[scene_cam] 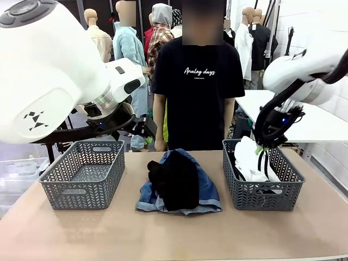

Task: Sort the tops and bottoms.
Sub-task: Sort the clothes according to human instructions.

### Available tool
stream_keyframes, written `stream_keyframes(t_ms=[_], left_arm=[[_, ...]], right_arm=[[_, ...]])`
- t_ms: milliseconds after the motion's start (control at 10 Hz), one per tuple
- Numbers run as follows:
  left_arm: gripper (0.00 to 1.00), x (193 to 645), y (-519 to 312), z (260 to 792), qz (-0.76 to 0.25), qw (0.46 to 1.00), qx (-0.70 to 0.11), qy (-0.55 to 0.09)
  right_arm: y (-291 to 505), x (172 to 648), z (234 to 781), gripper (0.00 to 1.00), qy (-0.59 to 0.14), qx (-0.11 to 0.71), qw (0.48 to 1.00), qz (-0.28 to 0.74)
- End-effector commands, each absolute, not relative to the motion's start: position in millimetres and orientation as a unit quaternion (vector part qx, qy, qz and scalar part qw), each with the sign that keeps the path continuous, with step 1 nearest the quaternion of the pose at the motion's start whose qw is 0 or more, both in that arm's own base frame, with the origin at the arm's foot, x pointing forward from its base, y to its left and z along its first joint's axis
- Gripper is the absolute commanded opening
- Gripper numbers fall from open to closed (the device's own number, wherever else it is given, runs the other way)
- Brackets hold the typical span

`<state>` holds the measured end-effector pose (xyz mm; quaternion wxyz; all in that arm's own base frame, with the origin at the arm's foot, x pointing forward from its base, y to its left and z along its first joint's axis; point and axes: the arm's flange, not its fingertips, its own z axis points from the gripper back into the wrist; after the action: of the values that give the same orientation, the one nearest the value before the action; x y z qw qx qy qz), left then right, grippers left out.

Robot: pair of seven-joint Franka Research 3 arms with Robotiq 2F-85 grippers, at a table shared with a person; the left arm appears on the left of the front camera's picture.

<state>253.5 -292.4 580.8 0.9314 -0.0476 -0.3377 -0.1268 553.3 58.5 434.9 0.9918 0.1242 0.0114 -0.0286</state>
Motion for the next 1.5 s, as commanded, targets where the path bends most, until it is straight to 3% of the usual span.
stream_keyframes(t_ms=[0,300,400,800,900,1400], left_arm=[[0.96,254,-290,580,-0.128,0.931,-0.052,-0.339],[0.96,254,-290,580,-0.128,0.931,-0.052,-0.339],[0.96,254,-290,580,-0.128,0.931,-0.052,-0.339],[0.96,254,-290,580,-0.128,0.931,-0.052,-0.339],[0.96,254,-290,580,-0.128,0.931,-0.052,-0.339],[0.96,254,-290,580,-0.128,0.931,-0.052,-0.339]], right_arm=[[71,564,436,0.00,0.033,0.043,0.998,-0.017],[88,564,420,0.00,0.050,0.037,0.998,-0.002],[89,562,422,0.15,0.052,0.040,0.998,-0.005],[98,559,444,0.95,0.037,0.027,0.999,-0.003],[103,555,453,1.00,0.030,0.025,0.999,0.000],[107,548,477,1.00,0.011,0.037,0.999,0.010]])
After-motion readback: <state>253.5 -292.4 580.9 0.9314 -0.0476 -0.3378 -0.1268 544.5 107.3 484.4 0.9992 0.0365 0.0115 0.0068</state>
